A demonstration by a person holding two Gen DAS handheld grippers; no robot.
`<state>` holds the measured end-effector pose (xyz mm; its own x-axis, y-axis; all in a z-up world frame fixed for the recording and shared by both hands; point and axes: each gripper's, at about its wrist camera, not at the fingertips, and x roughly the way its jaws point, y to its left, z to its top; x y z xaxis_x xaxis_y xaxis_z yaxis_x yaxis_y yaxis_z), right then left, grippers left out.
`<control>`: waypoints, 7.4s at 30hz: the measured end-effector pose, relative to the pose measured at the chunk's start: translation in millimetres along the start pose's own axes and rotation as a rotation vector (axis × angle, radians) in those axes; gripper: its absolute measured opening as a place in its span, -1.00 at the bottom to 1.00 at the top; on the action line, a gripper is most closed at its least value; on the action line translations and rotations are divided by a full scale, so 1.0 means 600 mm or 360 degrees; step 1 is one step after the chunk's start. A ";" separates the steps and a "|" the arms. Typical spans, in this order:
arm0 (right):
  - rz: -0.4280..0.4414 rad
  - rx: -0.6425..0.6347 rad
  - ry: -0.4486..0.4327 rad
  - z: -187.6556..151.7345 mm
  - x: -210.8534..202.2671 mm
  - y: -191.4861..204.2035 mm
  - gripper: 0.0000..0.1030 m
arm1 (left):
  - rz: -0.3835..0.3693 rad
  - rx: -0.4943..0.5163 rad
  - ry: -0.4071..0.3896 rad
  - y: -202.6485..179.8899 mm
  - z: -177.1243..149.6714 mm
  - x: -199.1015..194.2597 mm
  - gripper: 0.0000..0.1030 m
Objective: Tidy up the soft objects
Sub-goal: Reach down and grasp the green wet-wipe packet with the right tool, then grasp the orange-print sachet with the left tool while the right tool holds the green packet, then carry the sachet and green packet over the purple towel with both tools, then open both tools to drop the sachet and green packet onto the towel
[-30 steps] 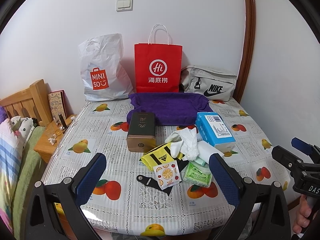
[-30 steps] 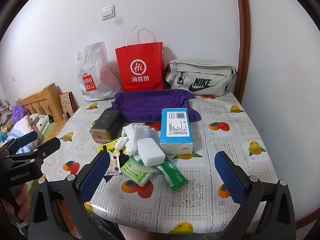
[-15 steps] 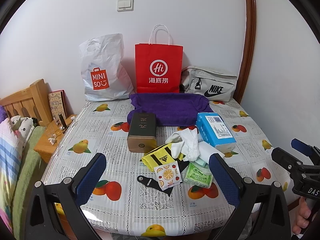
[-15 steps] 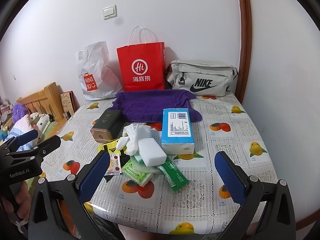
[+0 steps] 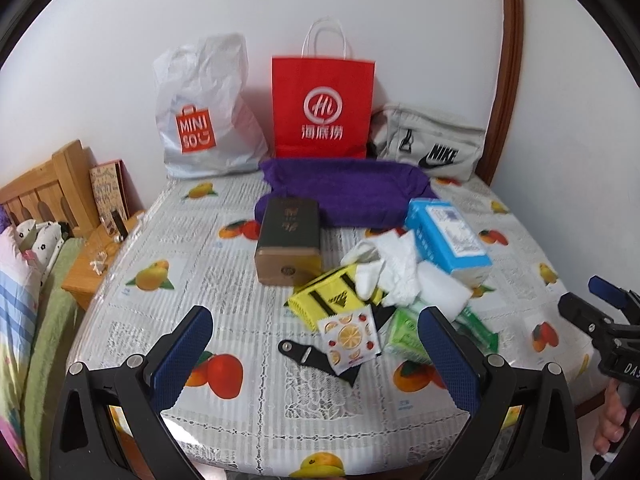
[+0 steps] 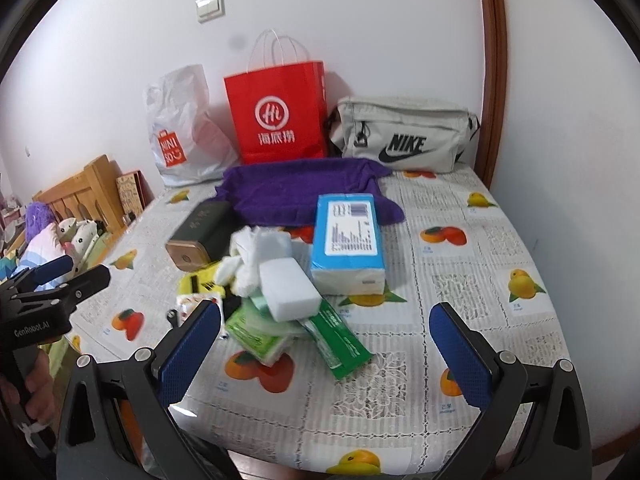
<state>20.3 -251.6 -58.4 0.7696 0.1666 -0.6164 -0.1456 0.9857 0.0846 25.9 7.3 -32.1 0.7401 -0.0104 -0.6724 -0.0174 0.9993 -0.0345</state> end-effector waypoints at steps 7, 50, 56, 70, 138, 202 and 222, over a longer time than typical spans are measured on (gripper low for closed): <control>0.0038 0.0019 0.0135 -0.028 0.078 -0.043 0.89 | -0.0019 -0.0021 0.0122 0.020 -0.023 0.069 1.00; 0.0096 -0.0083 0.0522 -0.114 0.206 -0.095 -0.06 | -0.0167 -0.0085 0.0394 0.062 -0.071 0.193 1.00; 0.0019 -0.0215 0.0443 -0.117 0.221 -0.065 0.09 | -0.0108 -0.0093 0.0471 0.075 -0.087 0.213 1.00; 0.0061 -0.0187 0.0369 -0.119 0.214 -0.074 -0.29 | -0.0288 0.0006 0.0421 0.002 -0.077 0.230 0.85; 0.0107 -0.0137 0.0119 0.114 0.212 -0.034 -0.39 | -0.0240 -0.0069 0.0132 0.058 0.096 0.194 -0.90; 0.0197 -0.0096 0.0496 0.293 0.620 -0.067 -0.26 | -0.0232 -0.0209 0.0467 0.061 0.330 0.608 -0.89; 0.0100 -0.0212 0.0343 0.296 0.557 -0.044 0.46 | -0.0054 -0.0122 0.0384 0.080 0.319 0.510 -0.09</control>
<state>391.7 -217.6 -127.8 0.6085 0.2044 -0.7668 -0.2807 0.9592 0.0329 380.2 59.3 -97.8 0.5596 -0.0616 -0.8265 -0.0528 0.9926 -0.1098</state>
